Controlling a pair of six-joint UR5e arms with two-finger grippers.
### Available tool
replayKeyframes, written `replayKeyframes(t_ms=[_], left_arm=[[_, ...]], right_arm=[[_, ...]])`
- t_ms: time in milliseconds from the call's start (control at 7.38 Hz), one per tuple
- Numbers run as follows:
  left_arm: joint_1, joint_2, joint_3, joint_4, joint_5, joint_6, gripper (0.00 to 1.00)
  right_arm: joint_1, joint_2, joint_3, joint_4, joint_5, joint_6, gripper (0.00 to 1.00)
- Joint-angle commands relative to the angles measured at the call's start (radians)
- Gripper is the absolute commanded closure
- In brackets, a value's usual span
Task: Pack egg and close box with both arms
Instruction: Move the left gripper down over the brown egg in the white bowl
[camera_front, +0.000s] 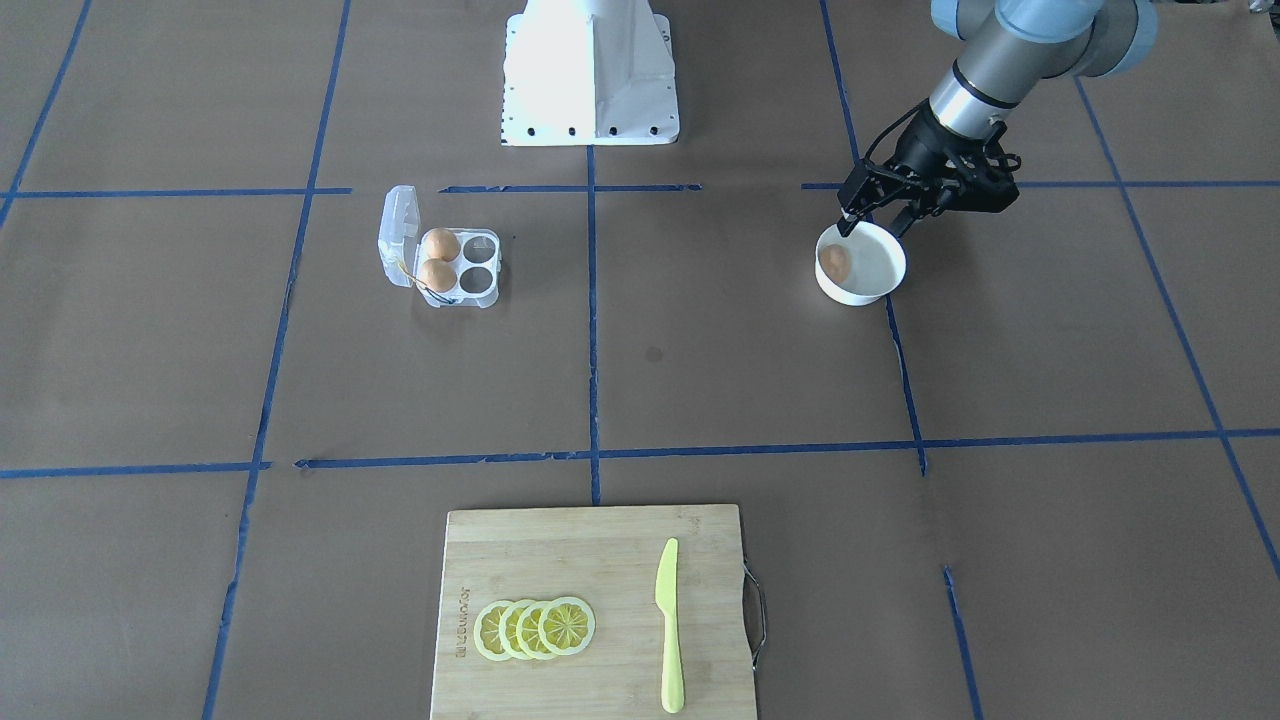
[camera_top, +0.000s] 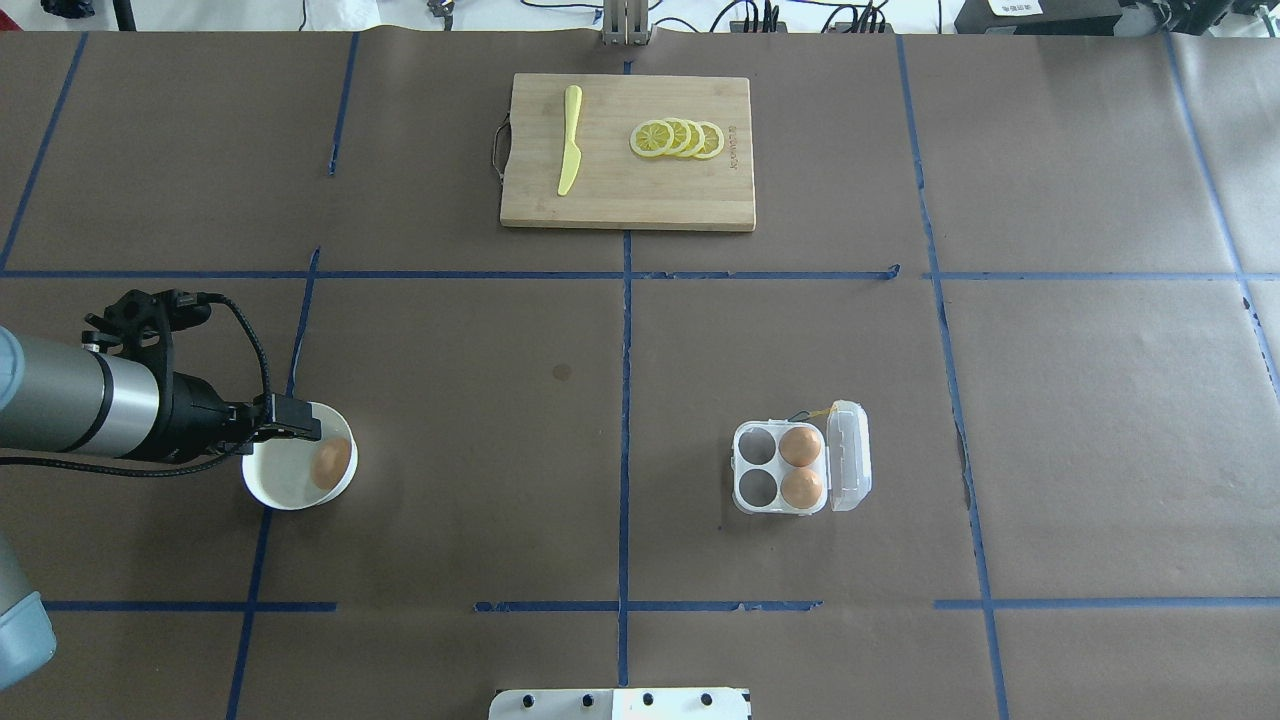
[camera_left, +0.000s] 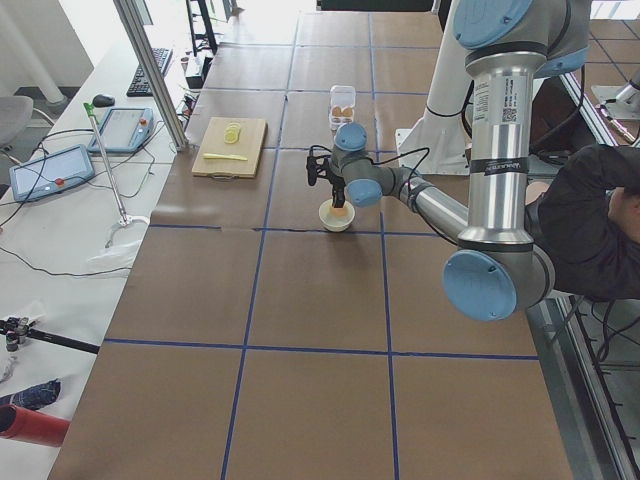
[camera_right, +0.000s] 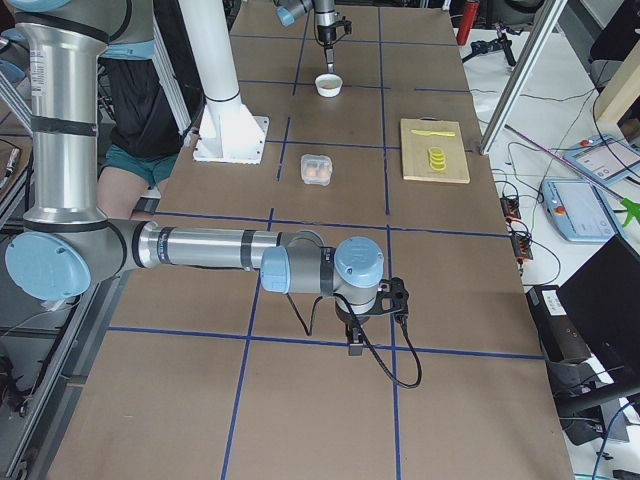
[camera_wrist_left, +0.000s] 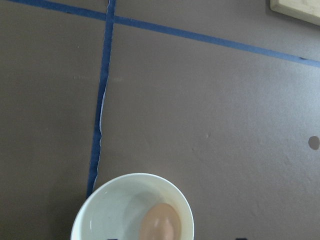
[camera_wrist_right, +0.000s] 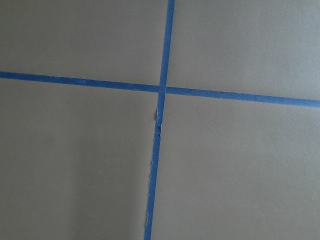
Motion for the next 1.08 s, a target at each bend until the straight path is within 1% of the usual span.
replayKeyframes(t_ms=[0, 407, 949], left_arm=[[0.028, -0.023, 0.015, 0.076, 0.053, -0.014, 0.17], [0.048, -0.058, 0.073, 0.076, 0.056, -0.014, 0.17], [0.061, -0.059, 0.085, 0.079, 0.056, -0.014, 0.17]], right_arm=[[0.000, 0.001, 0.001, 0.004, 0.000, 0.003, 0.00], [0.000, 0.001, -0.001, 0.004, 0.004, 0.003, 0.00], [0.000, 0.002, -0.008, 0.004, 0.004, 0.003, 0.00]])
